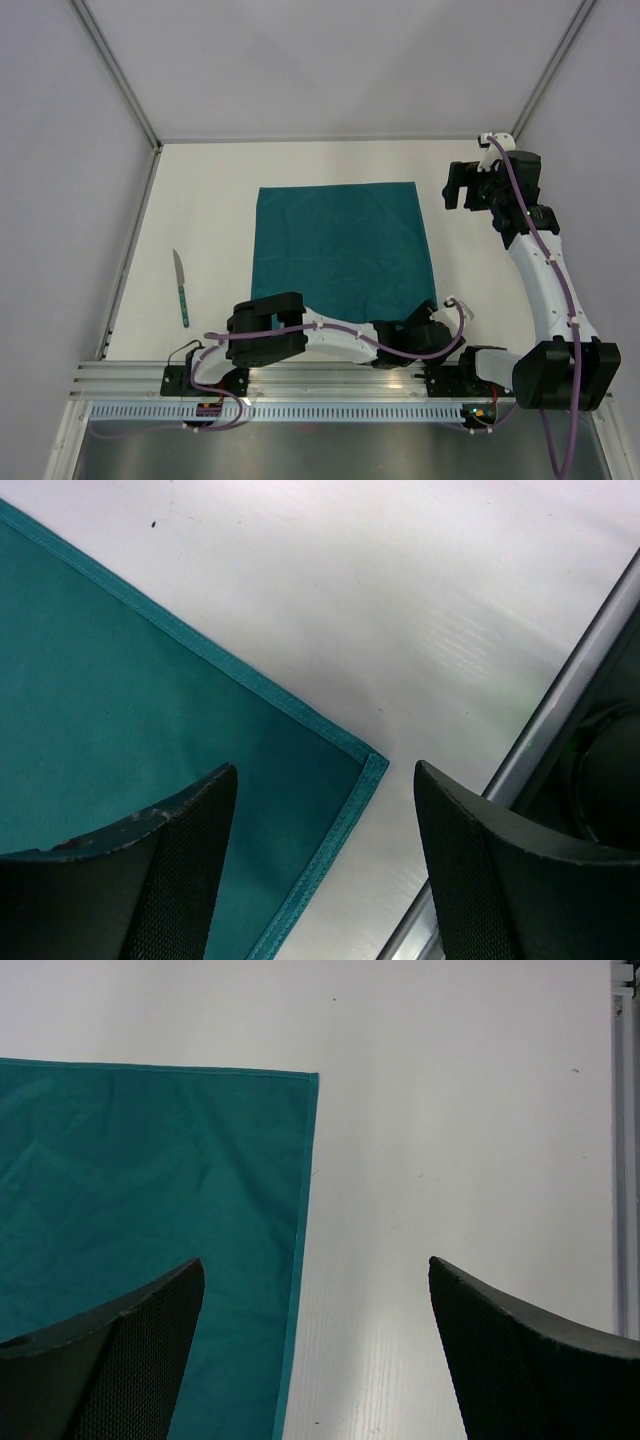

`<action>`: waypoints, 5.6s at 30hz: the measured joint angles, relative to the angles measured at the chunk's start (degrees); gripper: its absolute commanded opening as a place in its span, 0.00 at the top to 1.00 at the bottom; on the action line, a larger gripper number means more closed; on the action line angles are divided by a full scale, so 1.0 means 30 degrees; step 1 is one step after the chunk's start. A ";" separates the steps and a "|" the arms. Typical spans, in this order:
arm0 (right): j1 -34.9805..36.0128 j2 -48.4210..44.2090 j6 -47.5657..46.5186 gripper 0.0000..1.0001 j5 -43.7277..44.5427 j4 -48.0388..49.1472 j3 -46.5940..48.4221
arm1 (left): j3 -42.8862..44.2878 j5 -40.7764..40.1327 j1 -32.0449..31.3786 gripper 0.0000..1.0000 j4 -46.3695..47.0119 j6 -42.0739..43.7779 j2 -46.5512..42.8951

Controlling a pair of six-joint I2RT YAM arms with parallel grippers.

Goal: Fold the napkin, place the utensils inside, and roll it up
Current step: Fold the napkin

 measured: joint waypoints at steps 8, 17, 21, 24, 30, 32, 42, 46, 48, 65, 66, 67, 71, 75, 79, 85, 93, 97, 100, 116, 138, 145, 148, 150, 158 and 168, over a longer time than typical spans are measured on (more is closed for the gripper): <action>0.0000 -0.0007 -0.0007 0.02 0.0029 0.0000 -0.0022 | 0.0000 -0.0124 -0.0073 0.28 -0.0080 0.0007 0.0342; 0.0000 -0.0102 -0.0007 0.02 0.0051 0.0051 -0.0306 | 0.0000 -0.0597 -0.0073 0.41 -0.0117 0.0015 0.0554; 0.0000 -0.0117 -0.0007 0.02 0.0051 0.0066 -0.0328 | 0.0044 -0.0787 -0.0087 0.55 0.0175 0.0015 0.0707; 0.0000 -0.0124 -0.0007 0.02 0.0051 0.0073 -0.0328 | 0.0102 -0.0918 -0.0087 0.66 0.0284 0.0015 0.0794; 0.0000 -0.0124 -0.0007 0.02 0.0044 0.0073 -0.0342 | 0.0102 -0.0984 -0.0087 0.82 0.0262 0.0036 0.0794; 0.0000 -0.0124 -0.0007 0.02 0.0051 0.0073 -0.0342 | 0.0073 -0.0954 -0.0087 0.89 0.0262 0.0036 0.0765; 0.0000 -0.0219 -0.0015 0.02 0.0051 0.0124 -0.0554 | -0.0896 0.0699 0.0226 0.98 0.0335 0.0029 -0.0954; 0.0000 -0.0219 -0.0015 0.02 0.0051 0.0124 -0.0568 | -0.1778 0.1836 0.1173 0.98 0.0663 -0.0248 -0.2433; 0.0000 -0.0219 -0.0022 0.02 0.0051 0.0124 -0.0590 | -0.2375 0.2448 0.1982 0.98 0.0867 -0.0590 -0.3140; 0.0000 0.0051 -0.0117 0.02 -0.0780 -0.0029 -0.0634 | -0.6331 0.8648 1.4207 0.98 0.0262 -0.4036 -0.6761; 0.0000 0.0087 -0.0160 0.02 -0.0896 -0.0044 -0.0634 | -0.6331 0.8896 1.4702 0.98 0.0117 -0.4087 -0.6761; 0.0000 0.0117 -0.0175 0.02 -0.1013 -0.0044 -0.0634 | -0.6331 0.9173 1.5234 0.98 -0.0051 -0.4131 -0.6761; 0.0000 0.0153 -0.0233 0.02 -0.1443 -0.0087 -0.0634 | -0.6324 0.9945 1.6859 0.98 -0.0656 -0.4167 -0.6754; 0.0000 0.0168 -0.0248 0.02 -0.1712 -0.0175 -0.0634 | -0.5887 1.0805 1.8207 0.98 -0.1421 -0.4175 -0.6754; 0.0000 0.0189 -0.0364 0.02 -0.1872 -0.0248 -0.0634 | -0.5173 1.1315 1.9365 0.98 -0.1836 -0.4175 -0.6725; 0.0000 0.0197 -0.0379 0.02 -0.2120 -0.0335 -0.0634 | -0.3789 1.1956 2.0684 0.98 -0.2149 -0.4167 -0.6258; 0.0000 0.0233 -0.0393 0.02 -0.2273 -0.0393 -0.0685 | -0.3184 1.2437 2.2017 0.98 -0.2994 -0.4167 -0.5326; 0.0000 0.0277 -0.0415 0.02 -0.2331 -0.0430 -0.0787 | -0.3184 1.2626 2.2564 0.98 -0.3169 -0.4167 -0.5173; 0.0000 0.0328 -0.0444 0.02 -0.2339 -0.0466 -0.0823 | -0.3118 1.2641 2.2855 0.98 -0.3439 -0.4167 -0.5144; 0.0000 0.0357 -0.0474 0.02 -0.2339 -0.0466 -0.0845 | -0.1020 1.2794 2.4072 0.98 -0.4503 -0.4146 -0.4109; 0.0007 0.0539 -0.0532 0.02 -0.2324 -0.0474 -0.0918 | -0.0073 1.3282 2.4968 0.98 -0.5005 -0.4138 -0.3155; 0.0000 0.0546 -0.0532 0.02 -0.2317 -0.0466 -0.0925 | 0.0299 1.3551 2.5223 0.98 -0.5013 -0.4138 -0.2871; 0.0000 0.0546 -0.0532 0.02 -0.2317 -0.0466 -0.0940 | 0.0474 1.3704 2.5296 0.98 -0.5005 -0.4138 -0.2761; 0.0007 0.0554 -0.0532 0.02 -0.2317 -0.0466 -0.0947 | 0.0583 1.3763 2.5339 0.98 -0.4998 -0.4131 -0.2652; 0.0000 0.0561 -0.0532 0.02 -0.2295 -0.0466 -0.0947 | 0.0612 1.3777 2.5485 0.98 -0.5013 -0.4131 -0.2579; 0.0000 0.0699 -0.0532 0.02 -0.2251 -0.0466 -0.0947 | 0.0765 1.3806 2.5762 0.98 -0.5005 -0.4131 -0.2266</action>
